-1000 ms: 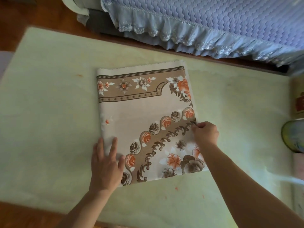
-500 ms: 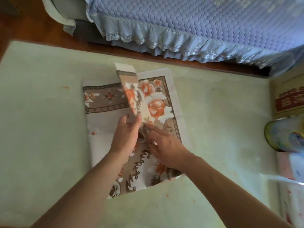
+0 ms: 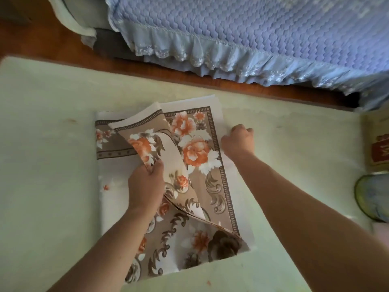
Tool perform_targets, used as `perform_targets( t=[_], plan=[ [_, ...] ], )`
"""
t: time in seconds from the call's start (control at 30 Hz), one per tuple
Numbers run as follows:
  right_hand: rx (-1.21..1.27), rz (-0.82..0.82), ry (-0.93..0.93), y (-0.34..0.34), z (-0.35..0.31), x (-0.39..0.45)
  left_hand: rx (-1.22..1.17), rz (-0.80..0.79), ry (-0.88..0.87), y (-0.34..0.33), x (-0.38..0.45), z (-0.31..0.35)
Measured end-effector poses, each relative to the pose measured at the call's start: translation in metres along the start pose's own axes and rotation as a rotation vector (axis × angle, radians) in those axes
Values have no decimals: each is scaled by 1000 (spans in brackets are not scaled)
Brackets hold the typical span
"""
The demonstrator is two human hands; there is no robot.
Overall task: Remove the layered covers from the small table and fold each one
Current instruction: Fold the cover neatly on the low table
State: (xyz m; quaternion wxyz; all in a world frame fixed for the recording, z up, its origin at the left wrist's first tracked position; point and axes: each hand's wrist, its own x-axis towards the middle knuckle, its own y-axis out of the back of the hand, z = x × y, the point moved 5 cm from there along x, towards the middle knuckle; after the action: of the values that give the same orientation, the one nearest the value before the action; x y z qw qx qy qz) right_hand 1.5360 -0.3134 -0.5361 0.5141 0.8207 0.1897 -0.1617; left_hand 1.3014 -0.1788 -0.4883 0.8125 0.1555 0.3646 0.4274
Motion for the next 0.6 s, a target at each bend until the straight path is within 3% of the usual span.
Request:
perform_targets(
  t=[0.23, 0.43, 0.6],
  plan=[
    [-30, -21, -30, -3, -6, -14, -4, -14, -63, 10, -20, 18],
    [138, 40, -57, -2, -10, -15, -11, -68, 97, 8, -9, 9],
    [145, 140, 75, -3, -7, -19, 25, -91, 54, 10, -4, 8]
  ],
)
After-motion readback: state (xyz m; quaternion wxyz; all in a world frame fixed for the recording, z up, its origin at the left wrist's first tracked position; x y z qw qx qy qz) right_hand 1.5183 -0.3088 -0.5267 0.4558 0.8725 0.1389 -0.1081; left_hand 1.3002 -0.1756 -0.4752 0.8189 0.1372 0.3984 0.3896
